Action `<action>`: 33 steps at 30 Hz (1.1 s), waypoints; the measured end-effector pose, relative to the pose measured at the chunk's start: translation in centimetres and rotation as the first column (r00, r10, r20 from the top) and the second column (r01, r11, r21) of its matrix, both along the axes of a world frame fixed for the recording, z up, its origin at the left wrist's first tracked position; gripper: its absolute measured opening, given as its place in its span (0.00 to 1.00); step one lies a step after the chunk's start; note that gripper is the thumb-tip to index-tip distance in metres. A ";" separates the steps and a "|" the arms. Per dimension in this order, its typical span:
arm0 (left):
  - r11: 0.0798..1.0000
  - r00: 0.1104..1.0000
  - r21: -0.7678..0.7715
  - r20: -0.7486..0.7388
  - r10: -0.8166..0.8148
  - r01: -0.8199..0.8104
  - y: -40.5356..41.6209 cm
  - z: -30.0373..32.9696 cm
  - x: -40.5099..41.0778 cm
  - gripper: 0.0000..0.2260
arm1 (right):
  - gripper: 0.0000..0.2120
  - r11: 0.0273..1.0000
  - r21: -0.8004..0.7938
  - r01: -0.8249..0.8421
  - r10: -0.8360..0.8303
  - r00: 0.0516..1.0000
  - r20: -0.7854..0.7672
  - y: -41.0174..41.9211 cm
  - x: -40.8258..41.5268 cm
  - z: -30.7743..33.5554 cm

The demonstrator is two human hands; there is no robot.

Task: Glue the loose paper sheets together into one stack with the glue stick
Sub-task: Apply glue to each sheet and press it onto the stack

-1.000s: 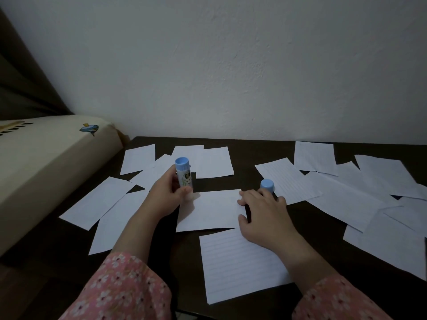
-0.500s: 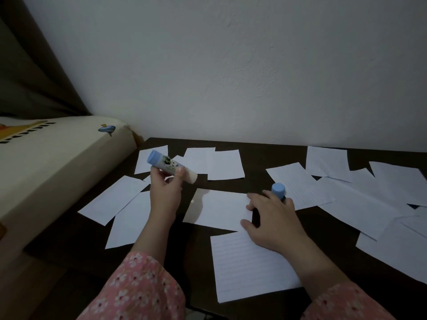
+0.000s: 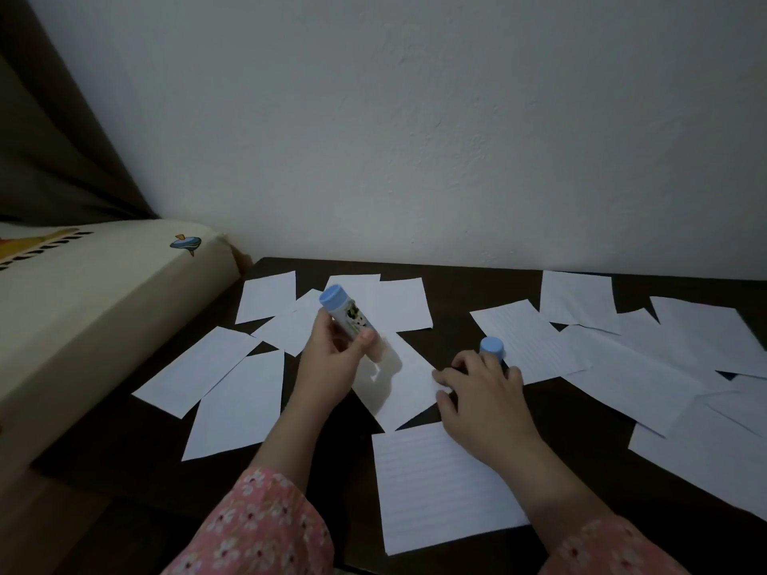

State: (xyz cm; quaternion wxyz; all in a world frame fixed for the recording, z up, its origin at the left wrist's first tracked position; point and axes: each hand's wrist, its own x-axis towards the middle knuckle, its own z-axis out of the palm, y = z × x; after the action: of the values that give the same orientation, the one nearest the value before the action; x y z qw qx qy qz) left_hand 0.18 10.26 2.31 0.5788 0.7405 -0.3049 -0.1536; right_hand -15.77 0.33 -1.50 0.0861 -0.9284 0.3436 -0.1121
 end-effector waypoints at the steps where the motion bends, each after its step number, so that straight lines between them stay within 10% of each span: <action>1: 1.000 1.000 0.006 0.010 -0.021 0.021 -0.1 0.0 -0.1 0.20 | 0.18 1.000 -0.002 -0.004 0.004 1.000 0.013 -0.1 0.0 0.1; 33: 0.853 0.834 0.348 0.260 -0.487 0.389 -1.6 -1.1 -2.7 0.20 | 0.10 0.989 0.146 -0.016 0.000 0.994 0.107 -0.7 -0.6 -0.6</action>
State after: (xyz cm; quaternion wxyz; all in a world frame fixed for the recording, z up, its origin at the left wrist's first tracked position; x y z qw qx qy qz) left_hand -2.56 8.69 1.23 0.3554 0.7393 -0.5375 -0.1954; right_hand -16.35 -0.33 -2.10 0.1726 -0.9136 0.3422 -0.1358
